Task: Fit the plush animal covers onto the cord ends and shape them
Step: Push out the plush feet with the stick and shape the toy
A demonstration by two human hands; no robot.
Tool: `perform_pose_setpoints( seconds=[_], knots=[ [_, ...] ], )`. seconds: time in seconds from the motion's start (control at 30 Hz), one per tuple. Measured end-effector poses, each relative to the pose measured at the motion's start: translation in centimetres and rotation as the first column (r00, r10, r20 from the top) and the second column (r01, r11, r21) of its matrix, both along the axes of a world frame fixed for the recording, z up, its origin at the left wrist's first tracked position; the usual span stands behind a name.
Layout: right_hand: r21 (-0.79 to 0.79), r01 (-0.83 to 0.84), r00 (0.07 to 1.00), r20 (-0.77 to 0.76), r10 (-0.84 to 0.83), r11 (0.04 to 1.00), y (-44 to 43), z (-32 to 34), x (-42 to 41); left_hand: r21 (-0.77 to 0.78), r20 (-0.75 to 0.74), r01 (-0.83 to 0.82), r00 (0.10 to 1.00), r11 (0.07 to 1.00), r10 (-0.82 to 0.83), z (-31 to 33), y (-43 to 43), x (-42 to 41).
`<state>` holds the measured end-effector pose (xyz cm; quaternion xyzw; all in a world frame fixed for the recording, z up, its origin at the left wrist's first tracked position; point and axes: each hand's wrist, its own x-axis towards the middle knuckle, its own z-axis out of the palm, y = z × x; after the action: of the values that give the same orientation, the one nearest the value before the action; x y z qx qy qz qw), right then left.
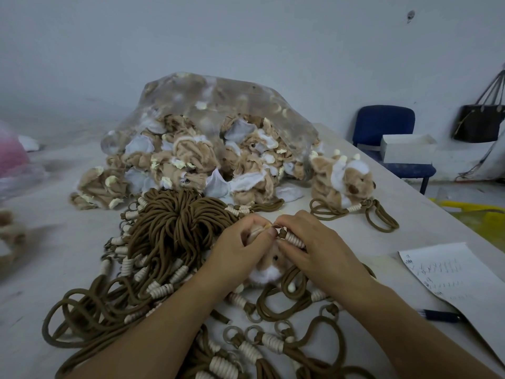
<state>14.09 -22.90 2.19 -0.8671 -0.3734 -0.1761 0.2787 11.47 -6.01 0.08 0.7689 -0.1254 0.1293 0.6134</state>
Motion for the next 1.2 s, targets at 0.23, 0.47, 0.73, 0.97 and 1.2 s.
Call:
perform_pose_setpoints(
  seconds=[0.23,0.47,0.73,0.97,1.2],
  knots=[
    [0.034,0.019,0.999,-0.047,-0.018,0.999,-0.2,-0.3,0.1,-0.018,-0.005,0.018,1.0,1.0,-0.018,0.1,0.0,-0.1],
    [0.12,0.004,0.982,-0.189,0.019,0.993,-0.5,-0.6,0.1,-0.025,0.004,0.014,1.0,1.0,-0.014,0.5,-0.1,-0.3],
    [0.055,0.037,0.999,-0.029,-0.035,0.998,-0.6,0.1,-0.1,-0.113,-0.042,0.058,0.997,0.992,-0.063,1.3,0.1,-0.7],
    [0.065,0.038,0.999,-0.015,-0.037,0.997,-0.4,-0.3,-0.1,-0.05,-0.027,0.078,0.996,0.996,-0.08,1.3,0.1,-0.8],
    [0.072,0.013,1.0,-0.015,-0.012,0.997,-0.4,-0.4,-0.1,-0.094,-0.032,0.075,0.996,0.993,-0.078,1.2,0.2,-0.7]
  ],
)
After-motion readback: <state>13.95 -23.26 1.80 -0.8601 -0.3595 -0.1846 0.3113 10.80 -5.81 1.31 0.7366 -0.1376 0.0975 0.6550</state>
